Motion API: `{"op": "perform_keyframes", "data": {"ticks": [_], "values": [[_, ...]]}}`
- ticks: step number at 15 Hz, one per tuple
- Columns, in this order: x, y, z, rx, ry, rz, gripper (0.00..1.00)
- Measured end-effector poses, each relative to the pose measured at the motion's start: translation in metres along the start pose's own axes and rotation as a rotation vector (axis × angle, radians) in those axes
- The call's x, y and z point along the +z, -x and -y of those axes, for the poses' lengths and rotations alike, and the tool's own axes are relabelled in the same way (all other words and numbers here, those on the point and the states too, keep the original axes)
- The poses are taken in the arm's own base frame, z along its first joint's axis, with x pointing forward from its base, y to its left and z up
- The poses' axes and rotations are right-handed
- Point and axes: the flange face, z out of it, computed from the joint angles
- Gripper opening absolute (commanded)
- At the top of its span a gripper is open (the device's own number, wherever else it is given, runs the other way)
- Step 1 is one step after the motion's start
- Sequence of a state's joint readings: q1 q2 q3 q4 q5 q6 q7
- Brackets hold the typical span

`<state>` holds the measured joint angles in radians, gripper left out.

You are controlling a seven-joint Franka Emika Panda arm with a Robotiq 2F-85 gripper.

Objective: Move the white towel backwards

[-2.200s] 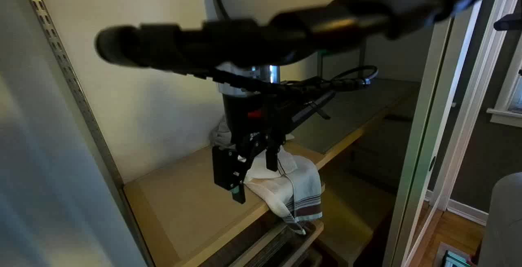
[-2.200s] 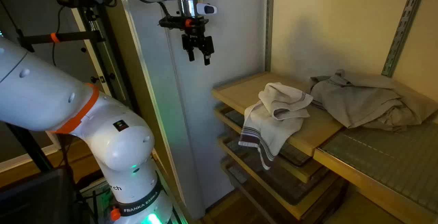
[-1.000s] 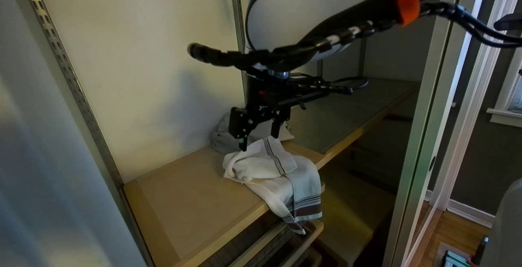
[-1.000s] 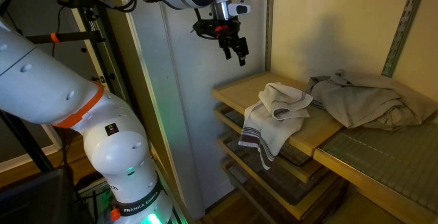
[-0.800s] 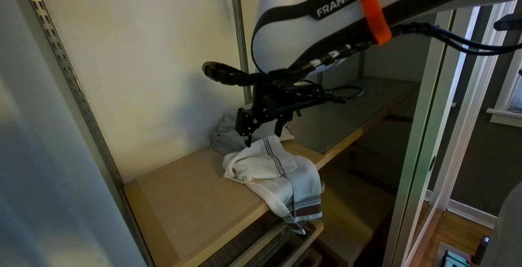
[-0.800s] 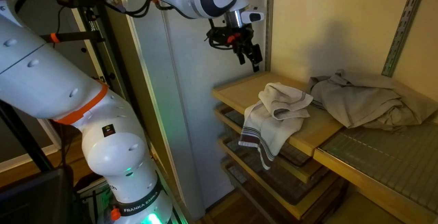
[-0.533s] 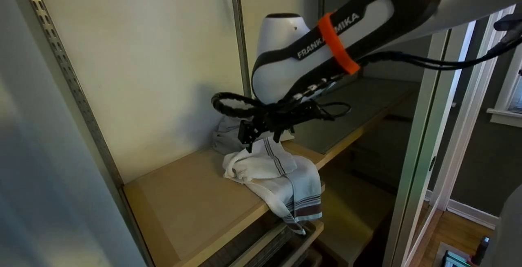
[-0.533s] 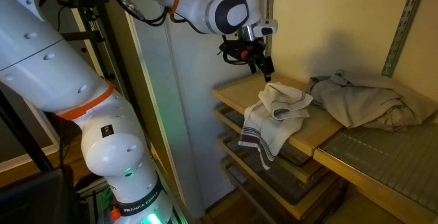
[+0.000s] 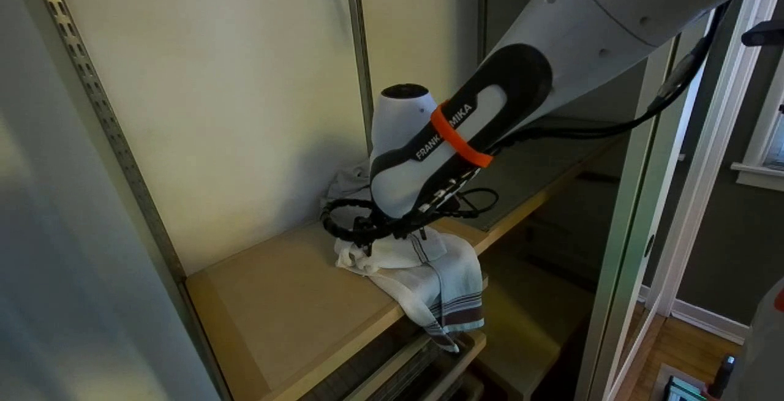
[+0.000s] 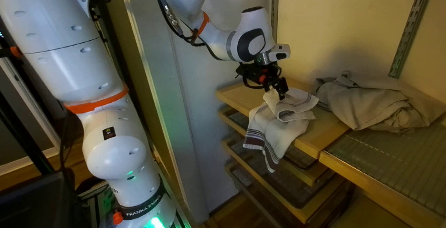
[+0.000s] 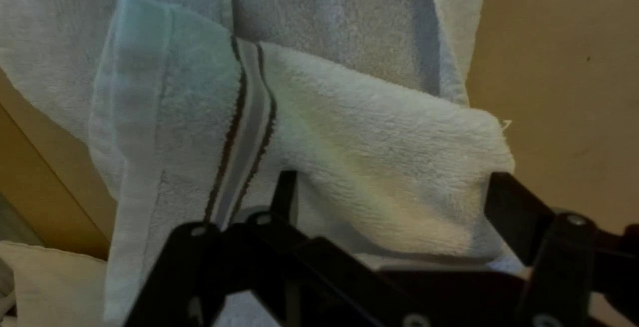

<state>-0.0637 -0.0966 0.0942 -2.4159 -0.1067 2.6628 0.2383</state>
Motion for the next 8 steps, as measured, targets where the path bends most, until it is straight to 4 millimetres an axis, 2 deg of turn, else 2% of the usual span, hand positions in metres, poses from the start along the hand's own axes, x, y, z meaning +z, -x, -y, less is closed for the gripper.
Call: {"op": "perform_keyframes", "data": {"ticks": [3,8], "values": [[0.012,-0.007,0.007,-0.001,-0.005,-0.026,0.42],[0.016,-0.009,0.014,0.012,0.008,-0.030,0.04]]}}
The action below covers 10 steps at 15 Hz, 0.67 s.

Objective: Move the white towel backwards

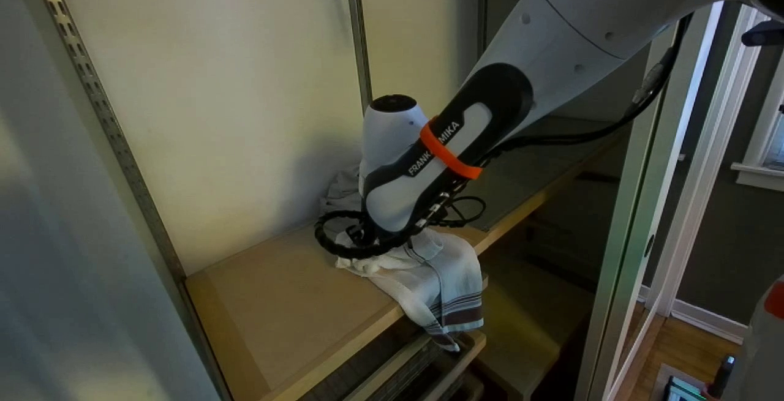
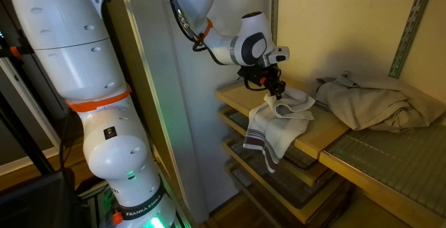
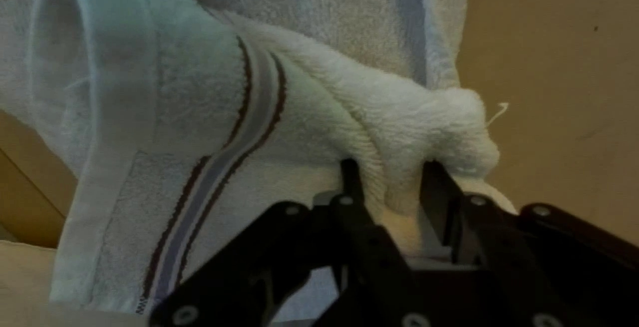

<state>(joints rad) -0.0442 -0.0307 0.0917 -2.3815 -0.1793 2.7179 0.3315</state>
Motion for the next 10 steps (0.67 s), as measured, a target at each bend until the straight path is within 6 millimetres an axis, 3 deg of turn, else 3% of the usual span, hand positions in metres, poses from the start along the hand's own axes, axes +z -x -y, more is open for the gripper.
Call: {"op": "perform_keyframes", "data": {"ticks": [2,6,10], "values": [[0.001,0.001,-0.002,0.014,0.008,0.006,0.00],[0.003,0.003,-0.010,0.075,0.046,0.064,0.01],[-0.011,-0.002,-0.012,0.148,0.096,0.145,0.02]]}}
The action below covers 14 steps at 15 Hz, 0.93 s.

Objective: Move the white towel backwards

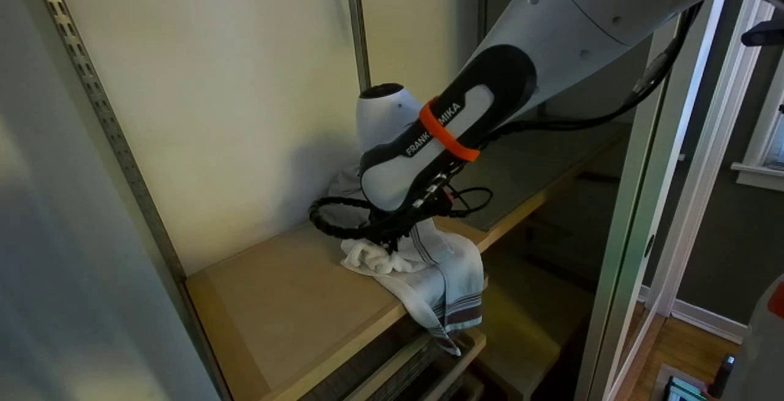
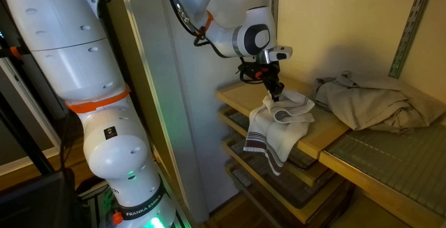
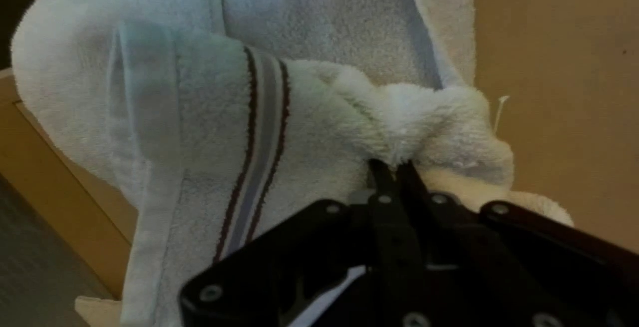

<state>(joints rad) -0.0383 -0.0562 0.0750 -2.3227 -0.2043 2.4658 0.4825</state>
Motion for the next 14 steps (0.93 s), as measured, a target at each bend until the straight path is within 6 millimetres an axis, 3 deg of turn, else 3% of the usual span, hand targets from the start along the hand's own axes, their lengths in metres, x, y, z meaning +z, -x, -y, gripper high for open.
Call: {"op": "perform_keyframes", "data": {"ticks": [3,8,11,14], "values": [[-0.047,-0.011,0.004,0.044,-0.048,-0.067,0.02],[-0.184,-0.026,0.023,0.093,-0.210,-0.299,0.02],[-0.264,-0.026,0.047,0.097,-0.302,-0.461,0.02],[-0.330,-0.026,0.073,0.119,-0.406,-0.611,0.02]]}}
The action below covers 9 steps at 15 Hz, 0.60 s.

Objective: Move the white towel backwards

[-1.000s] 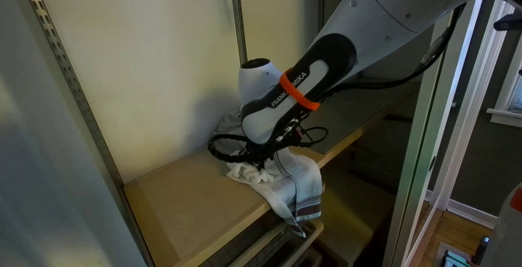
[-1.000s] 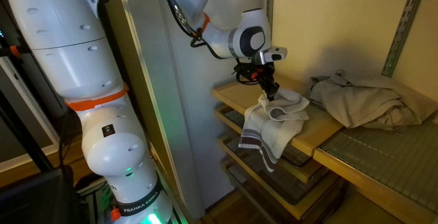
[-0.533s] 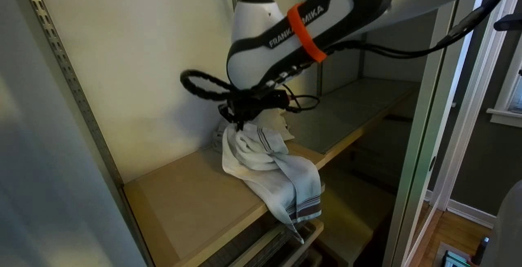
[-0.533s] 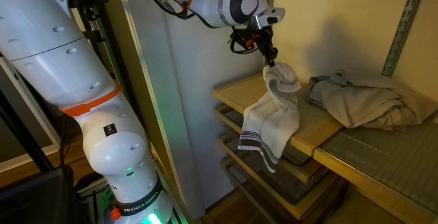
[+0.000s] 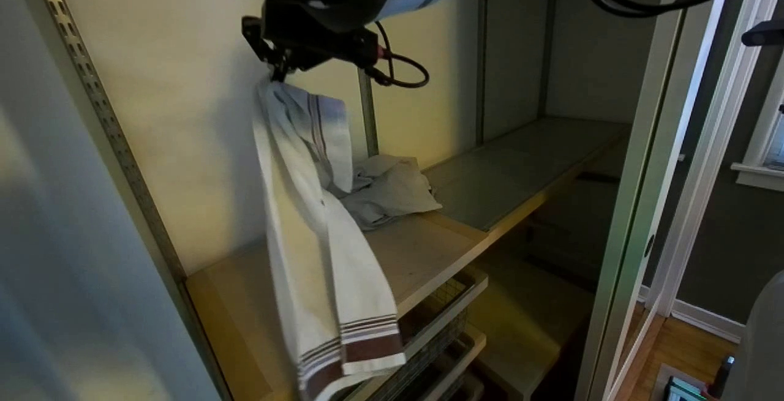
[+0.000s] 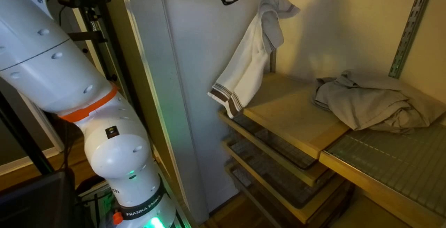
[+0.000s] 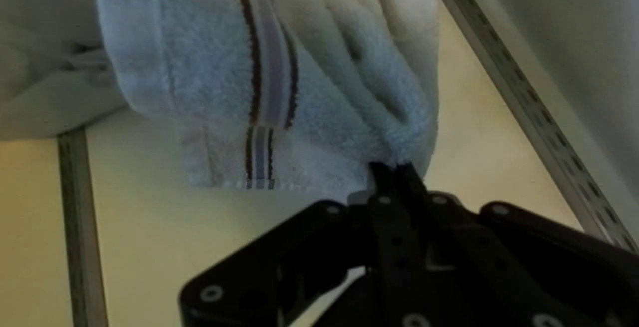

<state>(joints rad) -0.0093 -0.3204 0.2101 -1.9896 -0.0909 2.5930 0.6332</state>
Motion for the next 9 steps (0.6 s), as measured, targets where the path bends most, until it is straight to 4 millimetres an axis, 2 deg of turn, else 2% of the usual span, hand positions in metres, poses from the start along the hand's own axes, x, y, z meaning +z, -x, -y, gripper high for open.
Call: {"op": "perform_keyframes", "data": {"ticks": [3,5,7,9], "values": [[-0.029,-0.028,0.030,0.062,-0.071,-0.146,0.02],[-0.026,-0.043,0.028,0.121,-0.067,-0.225,0.02],[0.003,-0.050,0.002,0.182,0.017,-0.249,0.02],[0.046,-0.049,-0.036,0.227,0.129,-0.227,0.02]]}}
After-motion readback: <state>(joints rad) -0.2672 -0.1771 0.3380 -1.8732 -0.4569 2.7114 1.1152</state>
